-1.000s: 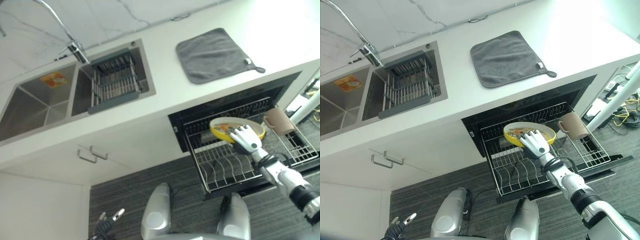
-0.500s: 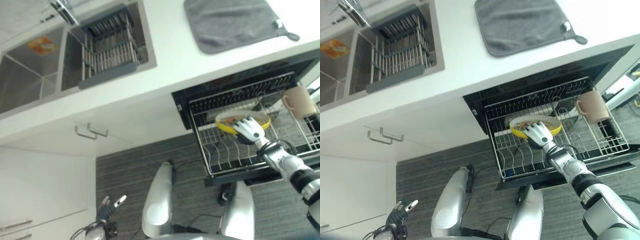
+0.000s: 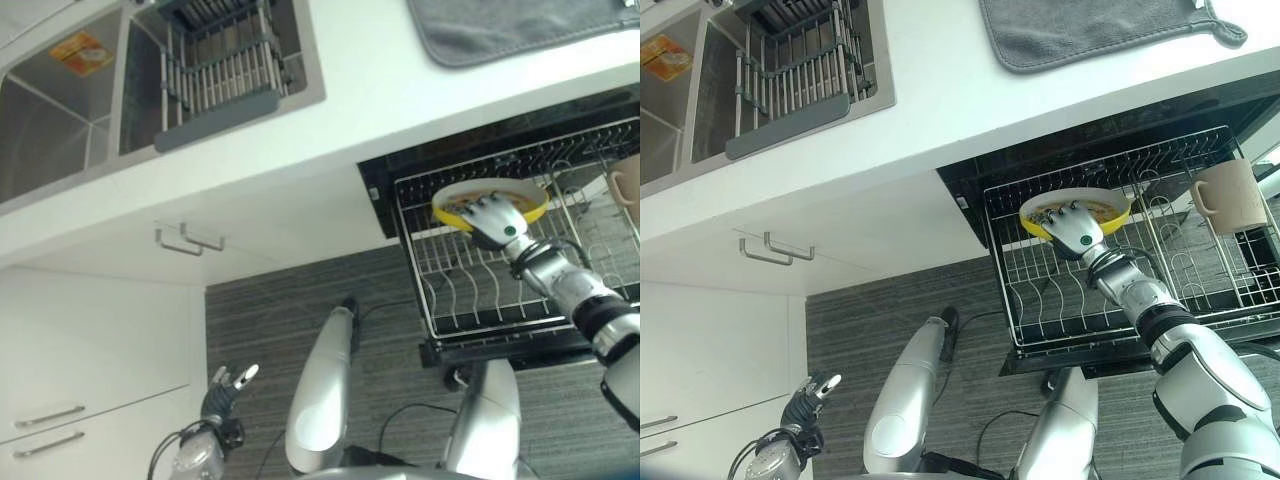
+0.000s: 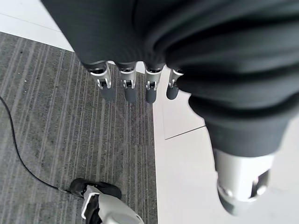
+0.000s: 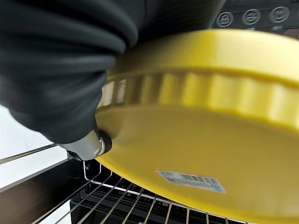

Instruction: Place the dishes in the dishwasher.

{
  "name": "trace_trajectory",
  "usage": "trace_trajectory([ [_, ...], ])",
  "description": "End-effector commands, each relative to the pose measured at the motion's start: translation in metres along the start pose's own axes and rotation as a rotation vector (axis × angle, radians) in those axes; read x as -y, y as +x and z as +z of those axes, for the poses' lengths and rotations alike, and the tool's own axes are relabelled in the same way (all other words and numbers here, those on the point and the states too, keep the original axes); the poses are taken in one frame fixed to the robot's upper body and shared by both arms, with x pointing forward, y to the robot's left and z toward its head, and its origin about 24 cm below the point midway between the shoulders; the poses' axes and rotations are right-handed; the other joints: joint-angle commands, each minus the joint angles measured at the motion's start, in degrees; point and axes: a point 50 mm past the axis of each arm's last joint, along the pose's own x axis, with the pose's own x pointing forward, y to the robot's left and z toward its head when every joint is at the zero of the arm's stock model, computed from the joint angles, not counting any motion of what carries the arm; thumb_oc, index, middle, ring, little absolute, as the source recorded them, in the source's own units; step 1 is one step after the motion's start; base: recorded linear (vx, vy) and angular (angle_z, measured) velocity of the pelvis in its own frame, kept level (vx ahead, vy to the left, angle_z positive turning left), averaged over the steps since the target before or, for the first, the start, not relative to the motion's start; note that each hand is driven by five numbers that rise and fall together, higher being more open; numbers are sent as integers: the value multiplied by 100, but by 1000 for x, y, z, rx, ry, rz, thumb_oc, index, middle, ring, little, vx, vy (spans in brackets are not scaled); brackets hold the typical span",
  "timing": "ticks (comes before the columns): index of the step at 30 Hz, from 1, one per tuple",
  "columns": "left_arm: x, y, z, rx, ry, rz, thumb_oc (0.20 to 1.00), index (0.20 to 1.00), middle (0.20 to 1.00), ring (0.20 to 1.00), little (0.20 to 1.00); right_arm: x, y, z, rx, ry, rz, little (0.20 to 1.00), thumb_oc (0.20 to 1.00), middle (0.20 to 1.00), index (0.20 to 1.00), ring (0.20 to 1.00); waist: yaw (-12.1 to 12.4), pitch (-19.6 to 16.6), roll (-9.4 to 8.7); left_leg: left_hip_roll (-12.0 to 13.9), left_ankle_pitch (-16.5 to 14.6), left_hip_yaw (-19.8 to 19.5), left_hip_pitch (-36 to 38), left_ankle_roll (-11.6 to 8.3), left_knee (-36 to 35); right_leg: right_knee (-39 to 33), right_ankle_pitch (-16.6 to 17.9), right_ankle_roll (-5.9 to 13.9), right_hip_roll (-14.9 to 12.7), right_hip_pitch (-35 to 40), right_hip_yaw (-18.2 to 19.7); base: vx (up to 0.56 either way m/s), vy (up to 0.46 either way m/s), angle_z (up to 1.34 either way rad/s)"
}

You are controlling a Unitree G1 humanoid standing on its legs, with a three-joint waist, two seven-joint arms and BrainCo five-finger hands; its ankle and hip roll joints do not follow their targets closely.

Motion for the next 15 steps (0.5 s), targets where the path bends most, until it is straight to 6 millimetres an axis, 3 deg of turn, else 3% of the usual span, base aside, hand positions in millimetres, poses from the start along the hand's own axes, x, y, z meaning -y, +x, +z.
trace_trajectory([
  [1,-23,-1,19,72,17,55,1000,1000,1000,1000,1000,12,17,-4,0,23,-38,200,200,200,200,200,173,-219,-96,-228,361,59,-185,609,349,49,330,-108,-160,170,-247,-35,29,4],
  [7,-24,0,22,91,5,54,1000,1000,1000,1000,1000,8,16,-3,-48,91,-38,200,200,200,200,200,212,-189,-87,-292,310,101,-210,651,199,19,379,-94,-181,76,-270,-46,19,2],
  [8,-24,1,23,95,3,53,1000,1000,1000,1000,1000,7,15,-3,-57,101,-33,344,344,344,344,344,208,-186,-88,-291,318,104,-207,650,180,-1,385,-94,-183,81,-280,-46,15,-2],
  [9,-23,1,24,99,1,50,1000,1000,1000,1000,1000,6,16,-3,-74,110,-11,915,915,915,915,915,207,-180,-91,-283,309,109,-218,652,183,-9,384,-99,-190,74,-294,-35,17,-1],
  [10,-21,2,25,102,-1,48,1000,1000,1000,1000,1000,3,15,-5,-111,130,31,1000,1000,1000,1000,1000,205,-173,-98,-286,283,110,-226,661,196,-12,382,-116,-182,72,-288,-37,11,-1],
  [15,-17,4,27,105,-7,46,1000,1000,1000,1000,1000,-6,12,-6,-211,228,114,1000,1000,1000,1000,1000,162,-159,-123,-281,215,135,-225,686,206,-4,389,-150,-157,37,-278,0,0,0],
])
